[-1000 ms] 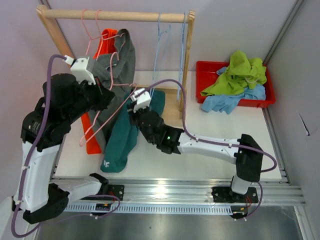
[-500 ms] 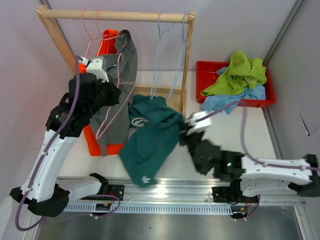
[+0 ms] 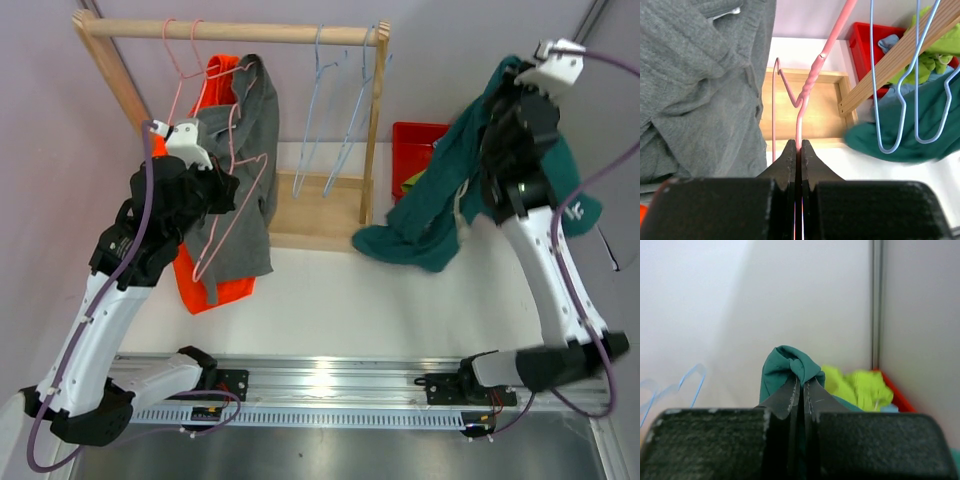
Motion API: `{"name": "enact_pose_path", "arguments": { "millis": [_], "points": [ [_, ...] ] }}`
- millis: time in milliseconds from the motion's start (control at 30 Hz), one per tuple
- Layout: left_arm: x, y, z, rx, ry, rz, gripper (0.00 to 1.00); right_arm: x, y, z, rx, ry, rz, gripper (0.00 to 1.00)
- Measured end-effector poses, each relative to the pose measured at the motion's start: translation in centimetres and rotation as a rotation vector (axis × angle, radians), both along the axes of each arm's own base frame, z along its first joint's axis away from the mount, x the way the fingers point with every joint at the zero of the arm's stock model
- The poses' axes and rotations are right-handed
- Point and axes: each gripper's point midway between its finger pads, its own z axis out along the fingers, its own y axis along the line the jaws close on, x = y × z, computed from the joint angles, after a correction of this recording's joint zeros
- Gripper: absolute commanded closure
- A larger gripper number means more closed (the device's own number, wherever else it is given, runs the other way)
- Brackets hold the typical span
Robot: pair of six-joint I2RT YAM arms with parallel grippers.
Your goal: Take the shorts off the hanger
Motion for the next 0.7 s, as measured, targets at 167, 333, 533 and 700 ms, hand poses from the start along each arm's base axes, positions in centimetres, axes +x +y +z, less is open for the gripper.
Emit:
{"name": "enact_pose_path", "arguments": {
  "millis": [167,333,533,700],
  "points": [
    [0.5,-0.3,-0.4,0.0,-0.01,-0.008,1.0,9.5,-3.1,2.6,-0.004,-0.044,-0.05,1.0],
    [0.7,-0.4,-1.4,0.019,0.004,-0.013,1.0,15.5,-6.6,4.4,0.01,-0.126,-0.118,1.0],
    [0.8,-0.5,-2.6,0.031,0.02,-0.019,1.0,16.6,-10.9,3.3,0.049,-0.185,-0.187,1.0],
    [1.1,-0.8,-2.7,0.025,0.019,-0.025,1.0,18.0,-12.2,-4.8,0.125,-0.108,-0.16,0.95]
  ]
}}
